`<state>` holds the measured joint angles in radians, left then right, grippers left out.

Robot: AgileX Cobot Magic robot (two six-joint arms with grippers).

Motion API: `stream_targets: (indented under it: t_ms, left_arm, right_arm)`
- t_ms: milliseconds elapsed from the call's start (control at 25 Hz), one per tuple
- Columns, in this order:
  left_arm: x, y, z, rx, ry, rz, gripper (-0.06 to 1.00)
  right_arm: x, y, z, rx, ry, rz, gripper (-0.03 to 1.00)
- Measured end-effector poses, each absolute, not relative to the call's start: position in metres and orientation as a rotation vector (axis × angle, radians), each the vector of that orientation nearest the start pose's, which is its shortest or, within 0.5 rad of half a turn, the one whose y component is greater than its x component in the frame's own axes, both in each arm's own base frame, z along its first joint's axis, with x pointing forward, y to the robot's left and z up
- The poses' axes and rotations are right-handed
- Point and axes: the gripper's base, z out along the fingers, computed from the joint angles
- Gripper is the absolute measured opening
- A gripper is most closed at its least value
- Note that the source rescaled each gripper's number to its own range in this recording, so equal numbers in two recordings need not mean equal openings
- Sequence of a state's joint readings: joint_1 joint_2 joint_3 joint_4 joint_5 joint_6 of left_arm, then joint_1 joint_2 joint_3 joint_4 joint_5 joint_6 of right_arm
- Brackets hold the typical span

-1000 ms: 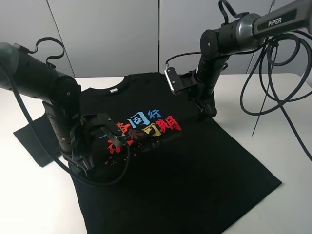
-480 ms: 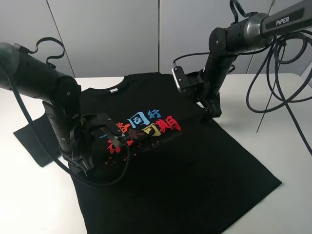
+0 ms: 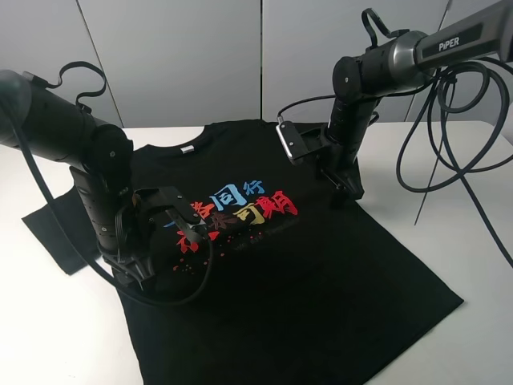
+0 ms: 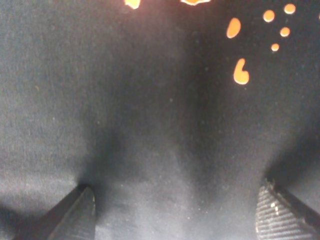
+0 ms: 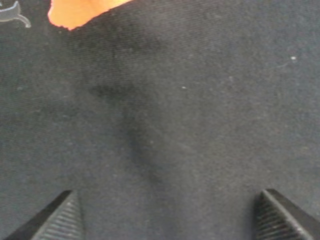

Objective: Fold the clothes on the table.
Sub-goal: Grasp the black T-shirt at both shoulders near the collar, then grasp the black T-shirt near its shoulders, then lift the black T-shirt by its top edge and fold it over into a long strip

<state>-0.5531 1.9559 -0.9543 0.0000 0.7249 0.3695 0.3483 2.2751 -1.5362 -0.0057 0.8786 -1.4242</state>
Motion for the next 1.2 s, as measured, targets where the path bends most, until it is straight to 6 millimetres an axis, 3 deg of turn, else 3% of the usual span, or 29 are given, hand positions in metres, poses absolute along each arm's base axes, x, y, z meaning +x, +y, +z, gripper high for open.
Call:
stream_targets:
  t_ms: [120,160,360,480,560,840,1200]
  left_arm:
    - [0.26,-0.161,0.094,1.429,2.876,0.01,0.86]
    - [0.26,-0.161,0.094,1.429,2.876,0.01,0.86]
    - [0.26,-0.161,0.094,1.429,2.876,0.01,0.86]
    - [0.26,-0.161,0.094,1.429,2.876,0.01,0.86]
    - [0.26,-0.161,0.094,1.429,2.876,0.01,0.86]
    - [0.26,-0.161,0.094,1.429,2.876,0.01,0.86]
    - [0.26,-0.161,0.094,1.429,2.876,0.01,0.86]
  right_arm:
    - [0.401,0.145,0.087,-2.431,1.977,-0.016,0.61]
    - [0.399,0.145,0.086,-2.437,1.989,0.004,0.49]
    - [0.398,0.144,0.086,-2.444,1.992,0.003,0.34]
    - [0.399,0.145,0.086,-2.435,1.991,0.004,0.3]
    - [0.399,0.145,0.086,-2.431,1.987,-0.002,0.33]
    - [0.404,0.147,0.086,-2.392,1.966,-0.052,0.65]
    - [0.403,0.155,0.088,-2.426,1.884,-0.052,0.69]
